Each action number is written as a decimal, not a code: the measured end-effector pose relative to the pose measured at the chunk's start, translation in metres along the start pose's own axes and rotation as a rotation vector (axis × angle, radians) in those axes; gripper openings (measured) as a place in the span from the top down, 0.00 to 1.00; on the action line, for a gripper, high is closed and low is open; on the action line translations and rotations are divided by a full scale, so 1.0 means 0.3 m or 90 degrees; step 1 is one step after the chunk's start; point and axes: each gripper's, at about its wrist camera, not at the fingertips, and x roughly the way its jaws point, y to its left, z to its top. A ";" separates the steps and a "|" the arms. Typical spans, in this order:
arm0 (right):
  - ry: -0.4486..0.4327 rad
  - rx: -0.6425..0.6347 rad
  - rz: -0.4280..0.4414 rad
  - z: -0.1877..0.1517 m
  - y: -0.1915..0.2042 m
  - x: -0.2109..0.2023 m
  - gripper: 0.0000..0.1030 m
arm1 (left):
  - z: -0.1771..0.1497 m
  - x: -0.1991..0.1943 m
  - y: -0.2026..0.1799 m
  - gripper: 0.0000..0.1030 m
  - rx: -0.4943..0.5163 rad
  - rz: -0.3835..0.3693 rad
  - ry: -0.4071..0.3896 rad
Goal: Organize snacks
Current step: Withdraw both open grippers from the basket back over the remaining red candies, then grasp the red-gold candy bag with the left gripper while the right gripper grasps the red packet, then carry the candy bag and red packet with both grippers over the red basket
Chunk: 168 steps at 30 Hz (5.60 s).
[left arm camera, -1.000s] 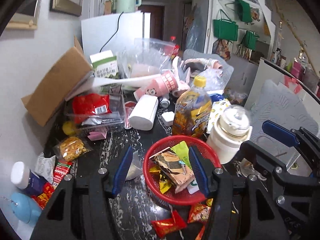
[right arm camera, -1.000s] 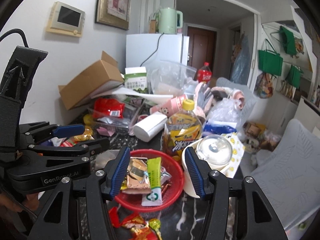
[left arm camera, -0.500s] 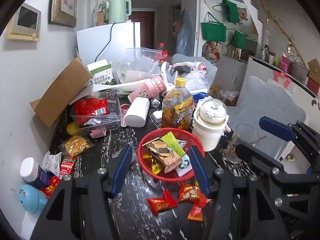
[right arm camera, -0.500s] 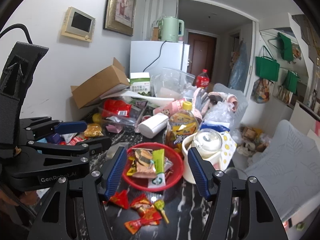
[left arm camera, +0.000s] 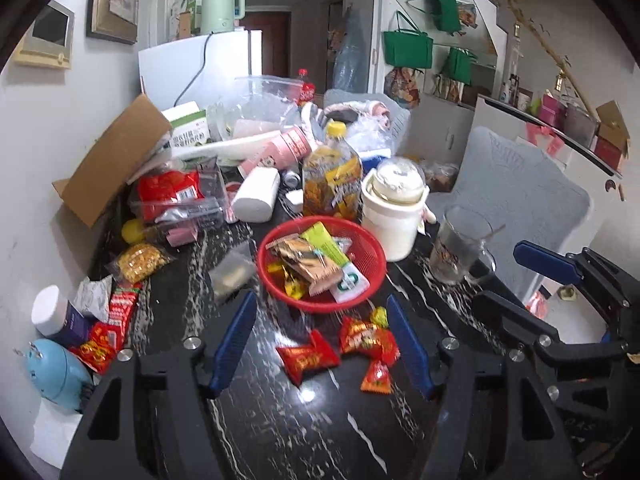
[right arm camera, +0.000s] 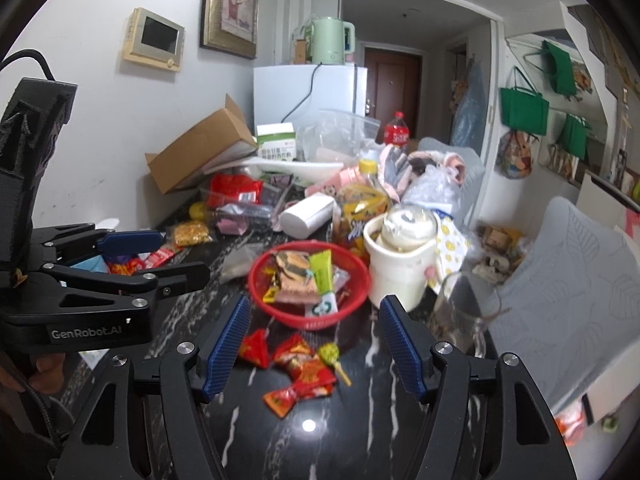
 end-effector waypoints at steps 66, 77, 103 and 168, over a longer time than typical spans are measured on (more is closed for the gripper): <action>0.241 0.077 0.022 -0.347 -0.064 0.453 0.81 | -0.250 0.525 0.098 0.35 -0.148 -0.042 0.206; 0.240 0.097 0.024 -0.366 -0.111 0.422 0.81 | -0.240 0.556 0.050 0.38 -0.111 0.043 0.203; 0.229 0.148 0.029 -0.445 -0.145 0.246 0.81 | -0.355 0.361 -0.035 0.56 -0.104 -0.025 0.191; 0.097 0.076 0.096 -0.191 -0.092 0.116 0.83 | -0.153 0.149 -0.053 0.56 -0.095 -0.087 0.066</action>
